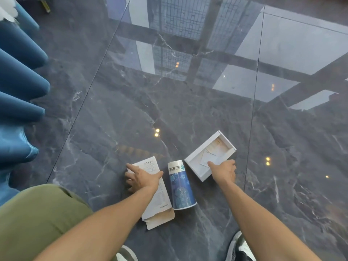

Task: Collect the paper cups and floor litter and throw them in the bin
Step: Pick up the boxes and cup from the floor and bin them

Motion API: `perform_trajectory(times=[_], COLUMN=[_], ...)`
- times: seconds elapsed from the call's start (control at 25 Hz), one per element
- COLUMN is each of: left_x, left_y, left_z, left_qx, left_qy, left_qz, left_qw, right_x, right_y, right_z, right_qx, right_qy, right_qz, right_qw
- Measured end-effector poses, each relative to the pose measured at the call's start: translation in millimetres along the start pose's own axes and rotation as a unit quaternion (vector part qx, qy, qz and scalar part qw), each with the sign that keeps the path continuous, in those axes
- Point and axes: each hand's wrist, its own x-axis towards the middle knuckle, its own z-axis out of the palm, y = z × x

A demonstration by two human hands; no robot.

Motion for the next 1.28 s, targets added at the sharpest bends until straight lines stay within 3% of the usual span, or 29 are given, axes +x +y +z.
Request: perform_trajectory(times=[0.16,0.36,0.56,0.68,0.84,1.04,1.28], left_x=[11.6,28.6,27.1,16.1,3.5,6.7,0.7], left_y=[7.8,17.3,54.2,81.8,100.1,100.6,106.0], left_z=[-5.6,-24.3,-77.5,-104.8,-112.2,-109.2,-101.7], left_qx=[-0.032,-0.073,-0.149,-0.218,-0.288,-0.383,-0.379], left_qy=[0.006,0.000,-0.019,-0.057,-0.132,-0.214,-0.295], left_qz=[0.041,0.032,0.166,0.205,0.169,0.064,0.095], left_qw=[0.999,0.997,0.974,0.953,0.933,0.896,0.872], right_x=[8.0,3.9,-6.4,-28.3,-64.4,-90.3,-89.5], right_y=[8.6,-4.2,-42.6,-78.8,-117.9,-115.6,-97.1], right_z=[11.5,-3.8,-30.9,-38.8,-36.3,-16.7,-0.5], right_qx=[0.041,0.035,0.132,0.187,0.220,0.148,0.093], right_qy=[-0.050,-0.032,-0.029,-0.047,-0.088,-0.079,-0.039], right_qz=[0.013,0.005,-0.071,-0.135,-0.209,-0.259,-0.274], right_qw=[0.998,0.999,0.988,0.972,0.949,0.951,0.956])
